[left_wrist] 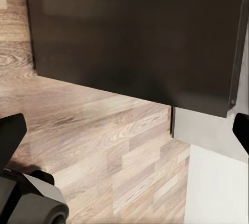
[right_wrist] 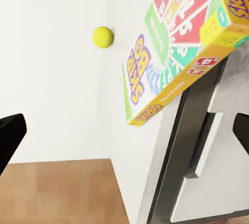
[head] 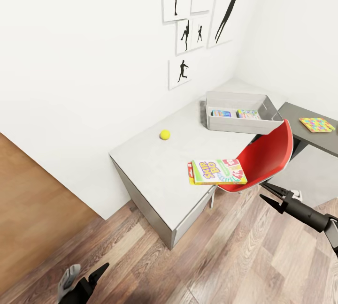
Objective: Put all the toys in the child's room - the three board games (two on the bed and one on the table), the two jigsaw puzzles on the table, and the tennis ball on the table - inside the toy box on the table in the child's room.
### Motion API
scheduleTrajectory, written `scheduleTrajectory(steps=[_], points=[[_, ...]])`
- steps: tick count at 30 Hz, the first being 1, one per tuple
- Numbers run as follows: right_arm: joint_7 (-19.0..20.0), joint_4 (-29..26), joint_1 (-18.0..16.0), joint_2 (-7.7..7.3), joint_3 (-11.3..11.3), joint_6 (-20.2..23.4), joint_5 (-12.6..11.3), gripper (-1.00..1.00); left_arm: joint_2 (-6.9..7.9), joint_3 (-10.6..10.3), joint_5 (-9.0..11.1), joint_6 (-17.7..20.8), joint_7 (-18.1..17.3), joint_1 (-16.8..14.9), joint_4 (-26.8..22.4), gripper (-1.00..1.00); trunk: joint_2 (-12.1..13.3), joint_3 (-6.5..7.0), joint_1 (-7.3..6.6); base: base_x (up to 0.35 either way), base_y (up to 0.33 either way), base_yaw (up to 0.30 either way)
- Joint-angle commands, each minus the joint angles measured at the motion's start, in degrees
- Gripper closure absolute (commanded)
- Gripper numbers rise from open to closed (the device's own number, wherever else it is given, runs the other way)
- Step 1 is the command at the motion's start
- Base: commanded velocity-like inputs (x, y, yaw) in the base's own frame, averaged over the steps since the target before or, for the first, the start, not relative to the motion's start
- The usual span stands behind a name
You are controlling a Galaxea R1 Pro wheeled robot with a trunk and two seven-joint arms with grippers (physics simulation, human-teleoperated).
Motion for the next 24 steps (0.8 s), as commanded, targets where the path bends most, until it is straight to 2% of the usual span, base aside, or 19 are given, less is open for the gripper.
scheduleTrajectory(steps=[1,16,24], points=[[0.11,0.02,-0.04,0.00,-0.09,0.42,-0.05,-1.00,-0.01,0.08,0.34,0.43,-0.01,0.00,-0.05,-1.00,-0.09,-0.08,0.03,0.000,0.000,0.000],[-0.18,-0.05,-0.22,-0.10,-0.11,0.64,-0.05,-1.00,-0.01,-0.02,0.50,3.53,-0.13,-0.06,-1.28,-1.00,-0.09,-0.08,0.03,0.000,0.000,0.000],[-0.28,-0.06,-0.25,-0.20,-0.11,0.69,-0.04,-1.00,-0.06,-0.06,0.51,4.15,-0.12,-0.07,-1.65,-1.00,-3.30,-1.51,1.79,0.000,0.000,0.000]])
